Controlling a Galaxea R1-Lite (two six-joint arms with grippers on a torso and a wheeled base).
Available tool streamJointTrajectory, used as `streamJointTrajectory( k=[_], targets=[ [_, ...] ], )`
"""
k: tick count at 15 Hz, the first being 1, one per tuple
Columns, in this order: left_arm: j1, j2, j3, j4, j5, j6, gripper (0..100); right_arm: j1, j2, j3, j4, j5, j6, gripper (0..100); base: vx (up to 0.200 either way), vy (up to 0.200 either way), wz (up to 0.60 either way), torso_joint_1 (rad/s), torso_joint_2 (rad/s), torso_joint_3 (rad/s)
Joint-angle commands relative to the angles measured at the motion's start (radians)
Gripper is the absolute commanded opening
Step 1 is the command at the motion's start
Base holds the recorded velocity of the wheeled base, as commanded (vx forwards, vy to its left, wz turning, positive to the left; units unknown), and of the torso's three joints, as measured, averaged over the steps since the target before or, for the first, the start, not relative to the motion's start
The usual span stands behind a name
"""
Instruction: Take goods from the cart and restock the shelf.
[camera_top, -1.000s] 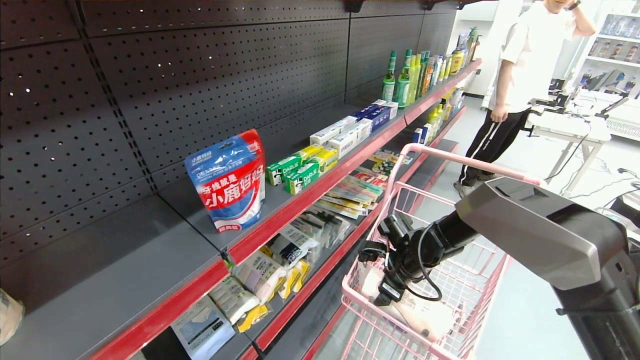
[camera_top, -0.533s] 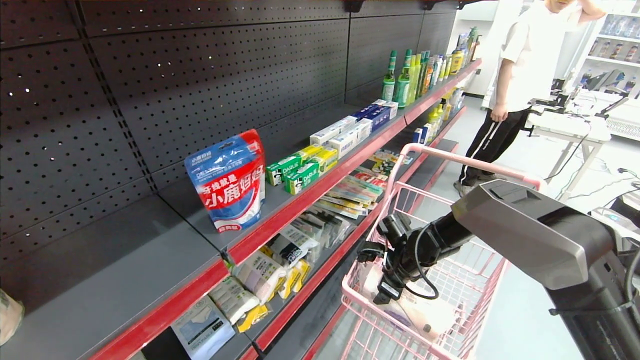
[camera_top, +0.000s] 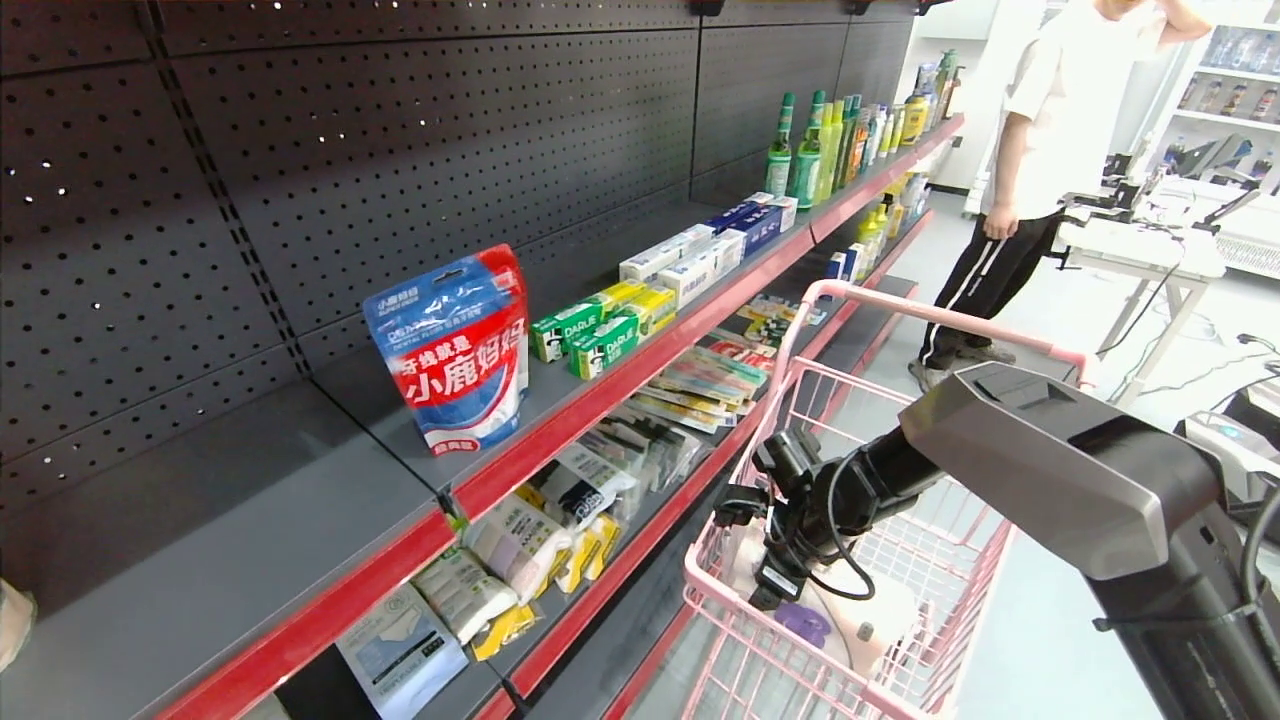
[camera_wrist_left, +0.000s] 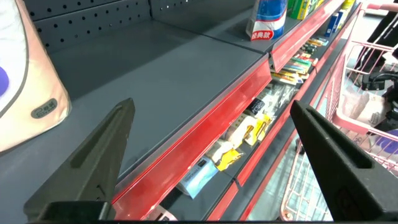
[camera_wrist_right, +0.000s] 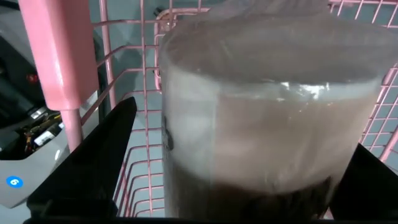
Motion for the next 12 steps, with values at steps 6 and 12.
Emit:
streamJointTrajectory(
  k=[6,12],
  targets=[
    [0.000,0.000,0.000,0.000,0.000,0.000,100,-0.001,0.002,0.003,0.001,-0.010,-0.028,100,0.000,0.000,0.00,0.000,0.00,0.000],
    [0.000,0.000,0.001,0.000,0.000,0.000,100,-0.004,0.004,0.001,0.002,-0.008,-0.029,0,0.000,0.000,0.00,0.000,0.00,0.000]
  ],
)
